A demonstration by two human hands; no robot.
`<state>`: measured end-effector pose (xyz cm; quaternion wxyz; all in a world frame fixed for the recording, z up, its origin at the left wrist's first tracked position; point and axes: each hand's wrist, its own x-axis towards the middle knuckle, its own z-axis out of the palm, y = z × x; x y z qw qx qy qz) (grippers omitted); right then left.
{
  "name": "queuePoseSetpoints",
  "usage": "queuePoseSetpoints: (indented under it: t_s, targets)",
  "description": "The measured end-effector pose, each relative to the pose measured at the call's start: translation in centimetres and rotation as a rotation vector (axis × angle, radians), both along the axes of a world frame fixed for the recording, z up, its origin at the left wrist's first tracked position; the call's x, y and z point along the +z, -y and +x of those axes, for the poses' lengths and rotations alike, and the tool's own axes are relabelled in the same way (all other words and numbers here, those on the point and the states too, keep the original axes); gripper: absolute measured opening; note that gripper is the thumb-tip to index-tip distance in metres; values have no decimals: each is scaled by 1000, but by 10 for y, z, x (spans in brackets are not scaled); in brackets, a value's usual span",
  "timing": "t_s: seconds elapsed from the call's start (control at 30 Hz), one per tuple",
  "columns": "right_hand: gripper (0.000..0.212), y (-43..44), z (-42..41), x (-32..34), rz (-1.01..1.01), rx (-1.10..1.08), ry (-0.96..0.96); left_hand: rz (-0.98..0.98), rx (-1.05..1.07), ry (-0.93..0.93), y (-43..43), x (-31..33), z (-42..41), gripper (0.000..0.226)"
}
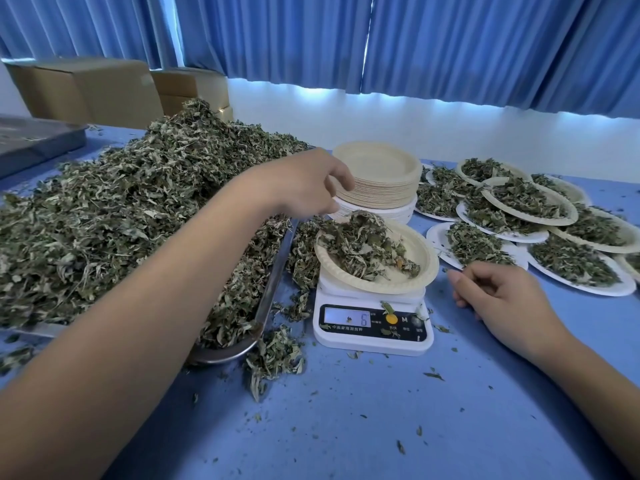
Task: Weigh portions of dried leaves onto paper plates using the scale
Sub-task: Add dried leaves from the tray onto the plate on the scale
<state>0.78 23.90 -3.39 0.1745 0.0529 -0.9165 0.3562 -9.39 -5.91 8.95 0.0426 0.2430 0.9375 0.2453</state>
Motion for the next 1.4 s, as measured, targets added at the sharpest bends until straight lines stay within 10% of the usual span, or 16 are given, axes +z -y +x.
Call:
queuePoseSetpoints:
  t_s: [0.33,0.6,0.77,1.0,1.27,1.4]
  targets:
    - [40,1,0,1,-4,-9,0,-175,122,-63,20,3,-11,41]
    - [40,3,2,3,3,-10,3,-744,157,115,31,-23,-19,79]
    - [40,2,3,3,-3,-8,-8,-620,171,69,34,-23,-26,26]
    - [40,3,4,3,1,2,-3,117,-1,-169,7,-8,-9,24]
    - [41,4,5,5,9,-2,9,-78,-270,-244,-40,-34,11,24]
    - [39,4,5,5,-5,-1,4,190,-183,-327,-34,-22,11,12]
